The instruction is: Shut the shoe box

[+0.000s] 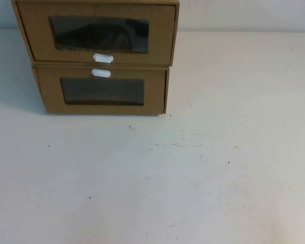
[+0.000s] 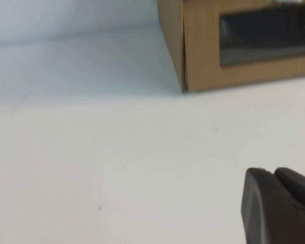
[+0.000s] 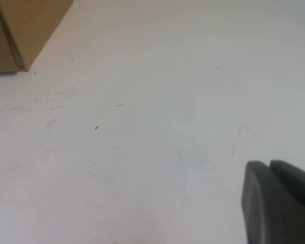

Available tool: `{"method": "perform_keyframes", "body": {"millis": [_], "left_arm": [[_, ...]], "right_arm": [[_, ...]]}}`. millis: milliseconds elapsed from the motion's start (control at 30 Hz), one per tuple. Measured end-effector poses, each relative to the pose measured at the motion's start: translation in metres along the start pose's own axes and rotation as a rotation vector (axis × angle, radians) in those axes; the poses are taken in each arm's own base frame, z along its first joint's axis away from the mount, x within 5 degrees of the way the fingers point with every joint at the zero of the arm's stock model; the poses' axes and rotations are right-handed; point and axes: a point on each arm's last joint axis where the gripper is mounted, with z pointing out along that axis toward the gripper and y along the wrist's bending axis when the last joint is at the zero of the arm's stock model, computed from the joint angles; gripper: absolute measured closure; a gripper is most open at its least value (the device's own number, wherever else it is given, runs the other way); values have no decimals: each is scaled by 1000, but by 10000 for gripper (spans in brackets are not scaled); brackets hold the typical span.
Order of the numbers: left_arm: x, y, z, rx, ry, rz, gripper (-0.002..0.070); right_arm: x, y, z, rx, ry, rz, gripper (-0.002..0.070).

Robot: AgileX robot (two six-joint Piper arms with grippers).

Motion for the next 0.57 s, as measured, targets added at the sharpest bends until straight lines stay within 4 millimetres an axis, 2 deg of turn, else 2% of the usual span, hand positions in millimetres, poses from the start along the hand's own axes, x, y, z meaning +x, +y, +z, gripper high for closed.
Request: {"method": "perform_keyframes", "body": {"millis": [133, 567], "left_arm": [[8, -1, 0, 10, 85, 0, 677], [8, -1, -1, 11, 92, -1, 677]], "right_arm": [[0, 0, 0, 0, 0, 0, 687], [0, 0, 0, 0, 0, 0, 687]]}}
